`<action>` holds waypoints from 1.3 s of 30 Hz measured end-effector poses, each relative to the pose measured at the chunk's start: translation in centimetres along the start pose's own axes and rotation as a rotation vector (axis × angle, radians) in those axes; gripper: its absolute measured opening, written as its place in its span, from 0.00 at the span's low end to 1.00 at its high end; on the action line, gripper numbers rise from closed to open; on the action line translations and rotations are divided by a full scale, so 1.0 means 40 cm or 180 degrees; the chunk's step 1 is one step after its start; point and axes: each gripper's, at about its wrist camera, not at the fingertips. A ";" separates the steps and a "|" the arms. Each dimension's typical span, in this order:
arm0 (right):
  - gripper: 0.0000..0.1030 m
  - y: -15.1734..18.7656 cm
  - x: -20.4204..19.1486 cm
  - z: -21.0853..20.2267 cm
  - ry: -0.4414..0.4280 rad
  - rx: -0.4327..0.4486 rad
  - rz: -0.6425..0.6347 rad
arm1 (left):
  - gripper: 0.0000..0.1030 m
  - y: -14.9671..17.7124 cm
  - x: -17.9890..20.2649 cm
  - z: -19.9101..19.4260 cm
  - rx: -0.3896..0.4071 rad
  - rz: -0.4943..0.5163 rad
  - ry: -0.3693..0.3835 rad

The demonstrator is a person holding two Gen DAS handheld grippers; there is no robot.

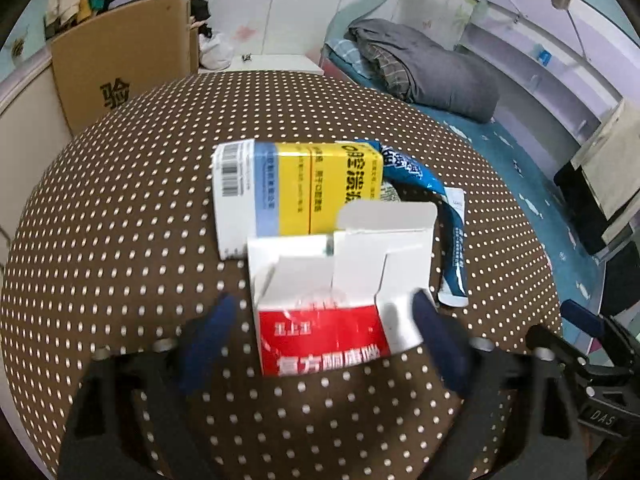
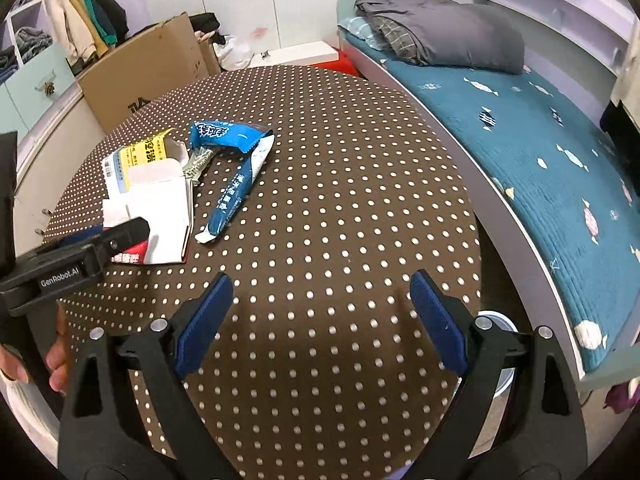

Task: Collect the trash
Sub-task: 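Grasp the white-and-red box with the left tool, then grasp the blue-and-white wrapper strip with the right tool while the left tool holds the box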

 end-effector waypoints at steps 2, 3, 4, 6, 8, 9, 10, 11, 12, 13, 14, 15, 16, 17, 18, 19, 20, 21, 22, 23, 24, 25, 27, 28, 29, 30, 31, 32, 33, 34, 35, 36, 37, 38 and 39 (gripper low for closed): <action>0.86 -0.004 -0.003 0.014 0.0009 -0.0023 -0.0014 | 0.51 -0.005 0.010 0.010 0.0044 0.0148 -0.0135; 0.86 -0.005 -0.003 0.017 0.0009 -0.0028 -0.0017 | 0.43 -0.009 0.012 0.011 0.0058 0.0155 -0.0092; 0.86 -0.006 -0.003 0.019 0.0005 -0.0034 -0.0024 | 0.35 -0.012 0.008 0.006 0.0082 0.0114 -0.0029; 0.86 -0.008 -0.004 0.022 0.0004 -0.0041 -0.0040 | 0.35 -0.014 0.010 -0.008 0.0133 0.0147 -0.0060; 0.86 -0.006 -0.006 0.023 0.0000 -0.0046 -0.0053 | 0.35 -0.013 0.012 -0.031 0.0253 0.0277 -0.0170; 0.86 -0.005 -0.007 0.022 -0.0009 -0.0046 -0.0059 | 0.35 -0.011 0.014 -0.041 0.0277 0.0309 -0.0209; 0.86 -0.005 -0.011 0.021 -0.0016 -0.0048 -0.0061 | 0.35 -0.012 0.013 -0.056 0.0312 0.0330 -0.0240; 0.86 -0.004 -0.012 0.020 -0.0022 -0.0050 -0.0060 | 0.35 -0.014 0.013 -0.067 0.0343 0.0346 -0.0265; 0.86 -0.001 -0.012 0.016 -0.0031 -0.0049 -0.0059 | 0.35 -0.017 0.013 -0.085 0.0397 0.0390 -0.0325; 0.86 0.000 -0.013 0.014 -0.0038 -0.0046 -0.0058 | 0.35 -0.019 0.014 -0.102 0.0440 0.0437 -0.0385; 0.86 0.001 -0.014 0.010 -0.0051 -0.0040 -0.0057 | 0.35 -0.022 0.019 -0.127 0.0514 0.0528 -0.0499; 0.86 0.001 -0.014 0.006 -0.0067 -0.0033 -0.0058 | 0.35 -0.025 0.023 -0.142 0.0557 0.0579 -0.0575; 0.86 0.001 -0.015 0.001 -0.0082 -0.0022 -0.0062 | 0.35 -0.030 0.023 -0.166 0.0612 0.0624 -0.0665; 0.86 -0.002 -0.015 -0.002 -0.0092 -0.0008 -0.0070 | 0.35 -0.034 0.022 -0.179 0.0636 0.0630 -0.0681; 0.86 -0.005 -0.016 -0.003 -0.0095 0.0000 -0.0074 | 0.35 -0.039 0.021 -0.195 0.0662 0.0626 -0.0695; 0.86 -0.011 -0.019 -0.005 -0.0104 0.0010 -0.0079 | 0.35 -0.039 0.025 -0.209 0.0683 0.0625 -0.0711; 0.86 -0.018 -0.025 -0.005 -0.0131 0.0023 -0.0096 | 0.35 -0.042 0.022 -0.225 0.0721 0.0632 -0.0720; 0.86 -0.028 -0.034 -0.004 -0.0175 0.0046 -0.0148 | 0.35 -0.044 0.020 -0.236 0.0742 0.0620 -0.0740; 0.86 -0.035 -0.042 -0.001 -0.0193 0.0056 -0.0193 | 0.35 -0.044 0.016 -0.245 0.0755 0.0605 -0.0767; 0.86 -0.044 -0.051 0.005 -0.0208 0.0055 -0.0231 | 0.35 -0.044 0.011 -0.255 0.0775 0.0590 -0.0801; 0.86 -0.050 -0.058 0.012 -0.0229 0.0050 -0.0250 | 0.35 -0.045 0.006 -0.264 0.0789 0.0576 -0.0824; 0.86 -0.059 -0.069 0.024 -0.0277 0.0040 -0.0274 | 0.35 -0.048 0.002 -0.268 0.0798 0.0554 -0.0853; 0.85 -0.073 -0.093 0.056 -0.0309 0.0004 -0.0341 | 0.35 -0.051 -0.015 -0.273 0.0808 0.0511 -0.0915; 0.85 -0.076 -0.102 0.070 -0.0317 -0.0011 -0.0370 | 0.35 -0.054 -0.024 -0.274 0.0806 0.0490 -0.0940; 0.83 -0.078 -0.112 0.085 -0.0335 -0.0035 -0.0398 | 0.35 -0.057 -0.035 -0.274 0.0801 0.0453 -0.0973; 0.81 -0.079 -0.121 0.101 -0.0350 -0.0076 -0.0419 | 0.35 -0.058 -0.045 -0.274 0.0795 0.0426 -0.0996; 0.76 -0.078 -0.129 0.123 -0.0346 -0.0140 -0.0427 | 0.35 -0.060 -0.052 -0.274 0.0790 0.0408 -0.1015; 0.70 -0.078 -0.134 0.140 -0.0348 -0.0186 -0.0434 | 0.35 -0.061 -0.060 -0.273 0.0781 0.0386 -0.1048; 0.67 -0.076 -0.139 0.155 -0.0348 -0.0227 -0.0448 | 0.35 -0.064 -0.067 -0.271 0.0772 0.0371 -0.1069; 0.58 -0.075 -0.143 0.165 -0.0263 -0.0192 -0.0487 | 0.35 -0.065 -0.075 -0.269 0.0764 0.0359 -0.1084; 0.39 -0.076 -0.144 0.165 -0.0174 -0.0138 -0.0511 | 0.35 -0.064 -0.081 -0.268 0.0750 0.0345 -0.1104; 0.27 -0.078 -0.136 0.162 -0.0139 -0.0125 -0.0465 | 0.35 -0.064 -0.084 -0.266 0.0740 0.0338 -0.1114; 0.11 -0.079 -0.123 0.160 -0.0231 -0.0175 -0.0358 | 0.35 -0.063 -0.085 -0.264 0.0729 0.0339 -0.1107; 0.10 -0.082 -0.108 0.153 -0.0379 -0.0211 -0.0213 | 0.35 -0.064 -0.085 -0.262 0.0725 0.0340 -0.1097; 0.10 -0.084 -0.099 0.146 -0.0433 -0.0205 -0.0155 | 0.35 -0.064 -0.081 -0.260 0.0722 0.0343 -0.1083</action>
Point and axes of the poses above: each gripper's, at about its wrist camera, not at the fingertips, and z roughly the way its jaws point, x to its right, y to its underside, and after that the axes turned 14 degrees about x, right-handed
